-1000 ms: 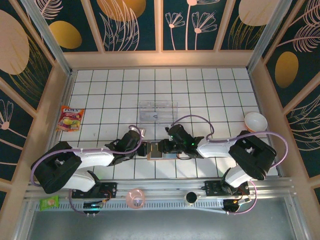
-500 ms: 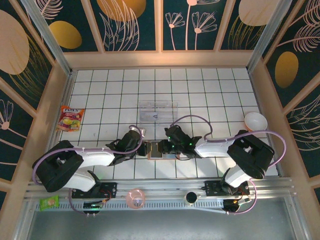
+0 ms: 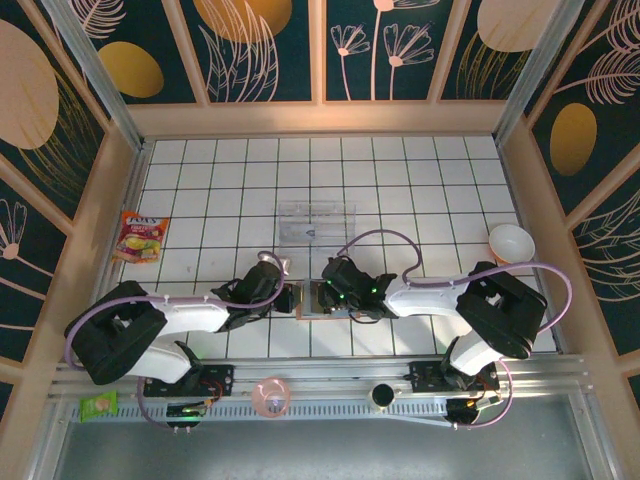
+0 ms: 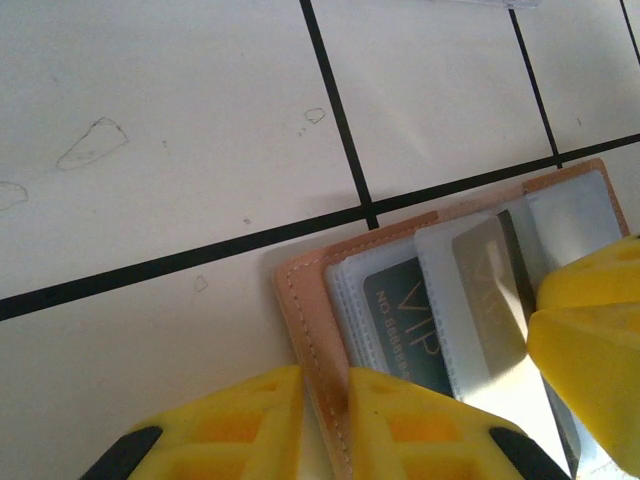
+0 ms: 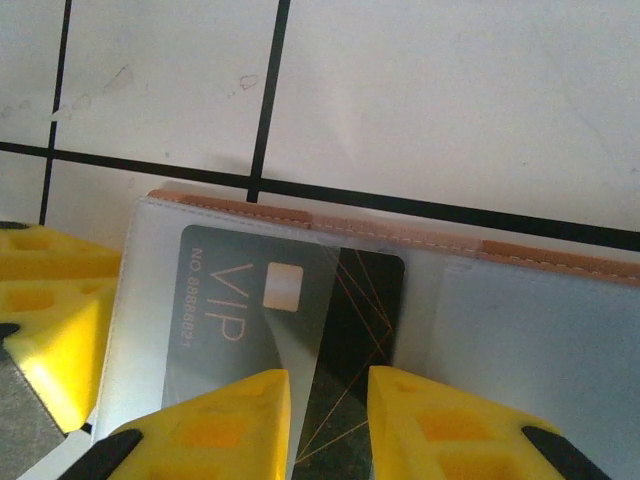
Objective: Take the credit cards out of the card holder
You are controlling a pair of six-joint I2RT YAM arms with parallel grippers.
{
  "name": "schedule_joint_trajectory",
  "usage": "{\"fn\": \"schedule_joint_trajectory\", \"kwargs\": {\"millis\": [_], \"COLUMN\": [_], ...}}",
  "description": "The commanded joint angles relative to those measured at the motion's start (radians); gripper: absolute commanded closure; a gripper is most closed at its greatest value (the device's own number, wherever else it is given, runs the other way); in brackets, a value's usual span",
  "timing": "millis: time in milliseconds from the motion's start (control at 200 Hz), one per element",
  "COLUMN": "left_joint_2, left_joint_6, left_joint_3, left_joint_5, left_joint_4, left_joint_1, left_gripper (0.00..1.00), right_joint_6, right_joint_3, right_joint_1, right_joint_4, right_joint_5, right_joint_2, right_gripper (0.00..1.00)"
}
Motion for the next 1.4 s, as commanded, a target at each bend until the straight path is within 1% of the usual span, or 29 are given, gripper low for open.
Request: {"fn": "schedule_joint_trajectory", "kwargs": {"millis": [0, 140, 220, 340, 365, 440, 570, 731, 796, 1001, 1106, 1241, 1396], "left_joint_2": [-0.055, -0.135, -0.144, -0.093, -0.076, -0.027, 0.021, 0.04, 0.052, 0.107, 0.116, 0.124, 0.131], "left_joint_6": [0.017, 0.021, 0.017, 0.001, -0.001, 0.001, 0.014, 0.029, 0.028, 0.021, 0.02, 0.003, -0.003], "left_joint_3": [-0.004, 0.019, 0.035, 0.052, 0.055, 0.075, 0.103, 0.12, 0.119, 0.097, 0.076, 0.048, 0.043], "left_joint_5": [-0.023, -0.008, 0.023, 0.084, 0.093, 0.109, 0.119, 0.092, 0.082, 0.051, 0.045, 0.066, 0.073], "left_joint_4": [-0.036, -0.074, -0.066, 0.0, 0.011, 0.037, 0.053, 0.029, 0.021, 0.001, -0.006, 0.017, 0.033], "left_joint_1": [-0.002, -0.001, -0.001, -0.003, -0.004, -0.009, -0.014, -0.014, -0.014, -0.013, -0.013, -0.014, -0.014], "left_gripper": [0.79, 0.76, 0.77, 0.81, 0.82, 0.84, 0.85, 0.9, 0.94, 1.0, 1.0, 1.0, 1.0], "right_joint_6": [-0.007, -0.03, -0.038, -0.057, -0.058, -0.068, -0.079, -0.071, -0.063, -0.044, -0.038, -0.038, -0.032], "right_joint_3": [0.02, -0.007, -0.02, -0.049, -0.056, -0.069, -0.078, -0.093, -0.102, -0.104, -0.107, -0.108, -0.118], "right_joint_1": [0.016, 0.019, 0.014, -0.025, -0.035, -0.068, -0.097, -0.124, -0.133, -0.146, -0.155, -0.161, -0.165], "right_joint_4": [-0.041, -0.01, -0.002, 0.038, 0.047, 0.069, 0.081, 0.101, 0.118, 0.131, 0.129, 0.134, 0.184], "right_joint_5": [0.07, 0.066, 0.053, -0.056, -0.063, -0.155, -0.222, -0.264, -0.282, -0.288, -0.291, -0.298, -0.351], "right_joint_2": [-0.041, -0.1, -0.124, -0.138, -0.139, -0.14, -0.136, -0.115, -0.1, -0.066, -0.055, -0.042, -0.015], "right_gripper": [0.69, 0.67, 0.67, 0.69, 0.69, 0.7, 0.71, 0.71, 0.71, 0.71, 0.71, 0.71, 0.71]}}
